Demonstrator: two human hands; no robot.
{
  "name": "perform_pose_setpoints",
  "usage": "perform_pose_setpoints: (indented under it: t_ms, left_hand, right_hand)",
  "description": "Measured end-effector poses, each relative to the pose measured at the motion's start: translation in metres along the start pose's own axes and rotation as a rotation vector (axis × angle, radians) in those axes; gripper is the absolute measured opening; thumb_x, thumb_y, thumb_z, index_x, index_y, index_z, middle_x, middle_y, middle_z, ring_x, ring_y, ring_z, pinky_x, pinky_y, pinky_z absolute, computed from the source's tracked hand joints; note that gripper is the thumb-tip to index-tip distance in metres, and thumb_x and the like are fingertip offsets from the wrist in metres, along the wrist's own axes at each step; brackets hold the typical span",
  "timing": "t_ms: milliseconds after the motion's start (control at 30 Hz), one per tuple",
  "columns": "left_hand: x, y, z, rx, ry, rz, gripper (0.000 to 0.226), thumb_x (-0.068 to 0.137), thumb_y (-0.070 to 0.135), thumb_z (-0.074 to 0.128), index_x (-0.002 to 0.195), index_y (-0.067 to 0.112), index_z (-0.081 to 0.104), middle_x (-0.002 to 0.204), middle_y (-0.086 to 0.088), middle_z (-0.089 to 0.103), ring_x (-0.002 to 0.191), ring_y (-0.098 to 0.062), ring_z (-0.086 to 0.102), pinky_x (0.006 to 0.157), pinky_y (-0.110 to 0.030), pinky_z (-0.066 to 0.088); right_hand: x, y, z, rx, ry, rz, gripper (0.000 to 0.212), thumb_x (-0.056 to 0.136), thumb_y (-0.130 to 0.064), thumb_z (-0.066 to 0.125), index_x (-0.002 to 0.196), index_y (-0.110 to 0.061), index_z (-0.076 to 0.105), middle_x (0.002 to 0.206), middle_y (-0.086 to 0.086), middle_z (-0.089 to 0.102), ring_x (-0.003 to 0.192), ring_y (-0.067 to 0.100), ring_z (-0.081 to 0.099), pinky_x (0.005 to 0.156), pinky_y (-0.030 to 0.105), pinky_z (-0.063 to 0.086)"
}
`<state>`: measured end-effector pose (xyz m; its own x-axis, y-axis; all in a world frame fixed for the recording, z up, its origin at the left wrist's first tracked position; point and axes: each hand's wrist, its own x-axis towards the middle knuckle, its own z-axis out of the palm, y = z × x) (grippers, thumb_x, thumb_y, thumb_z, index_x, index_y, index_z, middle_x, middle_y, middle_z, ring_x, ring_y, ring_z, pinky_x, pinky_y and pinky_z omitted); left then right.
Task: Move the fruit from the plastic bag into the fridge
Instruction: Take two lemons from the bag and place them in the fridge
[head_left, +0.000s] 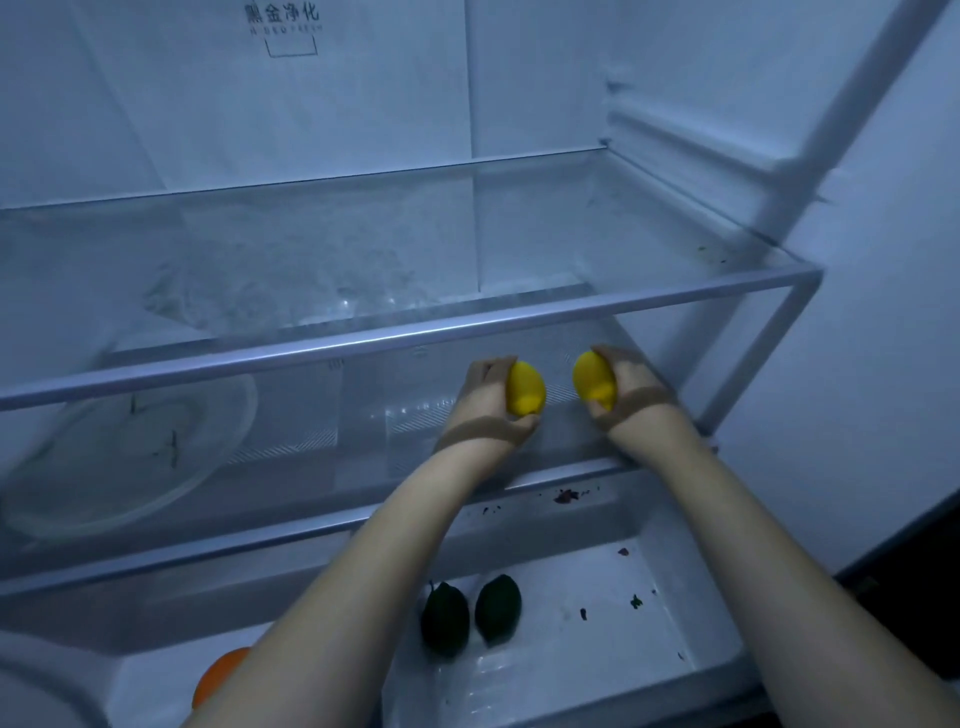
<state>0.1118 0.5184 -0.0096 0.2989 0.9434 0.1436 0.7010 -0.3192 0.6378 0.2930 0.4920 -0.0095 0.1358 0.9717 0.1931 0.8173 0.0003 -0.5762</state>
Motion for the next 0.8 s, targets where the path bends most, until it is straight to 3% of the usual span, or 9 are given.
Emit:
perform_pose_setpoints:
  t_ms: [300, 500, 700, 800]
  left_hand:
    - [0.006, -0.004, 0.011, 0.024, -0.056, 0.006, 0.074, 0.081, 0.031, 0.069, 0.143, 0.02, 0.029, 0.142, -0.005, 0.031, 0.124, -0.023, 0.041, 0.095, -0.028, 0.036]
    - [0.001, 0.0, 0.006, -0.003, -0.051, 0.018, 0.09, 0.079, 0.031, 0.072, 0.149, 0.02, 0.017, 0.147, -0.006, 0.028, 0.133, -0.023, 0.033, 0.103, -0.027, 0.029]
    - [-0.025, 0.012, -0.012, 0.014, 0.023, 0.006, 0.089, 0.085, 0.04, 0.063, 0.151, 0.024, 0.004, 0.157, -0.002, 0.01, 0.142, -0.021, 0.017, 0.111, -0.031, 0.022]
    - [-0.045, 0.015, -0.023, 0.047, 0.06, 0.04, 0.082, 0.088, 0.047, 0.056, 0.151, 0.024, 0.008, 0.158, -0.002, 0.011, 0.143, -0.02, 0.016, 0.111, -0.032, 0.023]
  right_hand:
    - [0.006, 0.004, 0.002, -0.061, -0.04, 0.017, 0.062, 0.09, -0.021, 0.058, 0.145, -0.013, 0.031, 0.145, 0.012, 0.037, 0.132, 0.025, 0.038, 0.105, 0.022, 0.025]
    - [0.0, -0.002, -0.001, -0.018, -0.014, 0.029, 0.071, 0.088, -0.021, 0.061, 0.147, -0.012, 0.024, 0.15, 0.013, 0.03, 0.138, 0.025, 0.029, 0.113, 0.03, 0.023]
    - [-0.025, -0.014, -0.016, 0.028, 0.097, -0.077, 0.065, 0.085, -0.016, 0.063, 0.143, -0.013, 0.033, 0.145, 0.01, 0.036, 0.134, 0.026, 0.034, 0.108, 0.032, 0.029]
    - [-0.039, -0.023, -0.023, 0.008, 0.112, -0.12, 0.062, 0.085, -0.015, 0.062, 0.141, -0.01, 0.036, 0.144, 0.013, 0.038, 0.133, 0.028, 0.035, 0.109, 0.032, 0.028]
